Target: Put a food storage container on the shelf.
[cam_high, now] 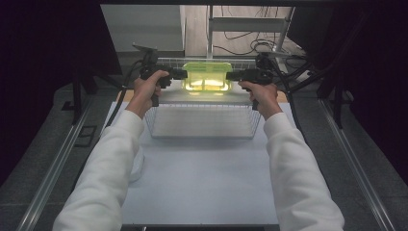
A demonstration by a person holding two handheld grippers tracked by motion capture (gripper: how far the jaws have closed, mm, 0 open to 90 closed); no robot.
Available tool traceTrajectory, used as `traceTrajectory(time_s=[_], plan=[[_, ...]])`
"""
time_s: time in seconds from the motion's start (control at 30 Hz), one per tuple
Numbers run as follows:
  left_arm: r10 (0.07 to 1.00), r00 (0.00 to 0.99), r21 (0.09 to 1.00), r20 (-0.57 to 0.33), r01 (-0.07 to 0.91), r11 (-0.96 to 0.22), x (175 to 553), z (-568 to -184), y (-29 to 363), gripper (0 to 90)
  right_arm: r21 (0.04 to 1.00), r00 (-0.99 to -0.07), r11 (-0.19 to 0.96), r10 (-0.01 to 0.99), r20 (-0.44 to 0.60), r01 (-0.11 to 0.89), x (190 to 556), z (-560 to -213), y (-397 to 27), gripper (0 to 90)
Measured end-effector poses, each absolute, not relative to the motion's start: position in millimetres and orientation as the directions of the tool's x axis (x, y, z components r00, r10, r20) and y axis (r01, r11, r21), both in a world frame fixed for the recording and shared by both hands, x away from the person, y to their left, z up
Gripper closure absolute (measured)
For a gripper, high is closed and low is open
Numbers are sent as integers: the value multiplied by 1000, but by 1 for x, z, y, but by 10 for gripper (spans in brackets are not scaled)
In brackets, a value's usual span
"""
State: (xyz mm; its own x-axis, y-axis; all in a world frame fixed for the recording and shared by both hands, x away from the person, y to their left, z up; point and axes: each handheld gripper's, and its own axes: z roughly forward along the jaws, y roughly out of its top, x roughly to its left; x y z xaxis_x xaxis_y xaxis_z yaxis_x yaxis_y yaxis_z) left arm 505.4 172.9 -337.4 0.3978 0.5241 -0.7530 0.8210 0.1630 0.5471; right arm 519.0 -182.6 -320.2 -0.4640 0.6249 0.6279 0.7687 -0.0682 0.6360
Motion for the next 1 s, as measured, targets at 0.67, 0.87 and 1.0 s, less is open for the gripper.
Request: traceTrajectory(time_s=[0.67, 0.87, 1.0], plan=[[591, 403, 622, -699, 751, 223, 510, -342, 174, 422, 601, -390, -171, 618, 683, 781, 524, -327, -175, 405], [611, 451, 680, -651, 705, 203, 500, -334, 175, 325, 671, -418, -151, 677, 605, 726, 515, -318, -178, 275], [634, 474, 713, -611, 677, 181, 490, -327, 174, 280, 719, -446, -123, 709, 545, 684, 505, -311, -180, 241]])
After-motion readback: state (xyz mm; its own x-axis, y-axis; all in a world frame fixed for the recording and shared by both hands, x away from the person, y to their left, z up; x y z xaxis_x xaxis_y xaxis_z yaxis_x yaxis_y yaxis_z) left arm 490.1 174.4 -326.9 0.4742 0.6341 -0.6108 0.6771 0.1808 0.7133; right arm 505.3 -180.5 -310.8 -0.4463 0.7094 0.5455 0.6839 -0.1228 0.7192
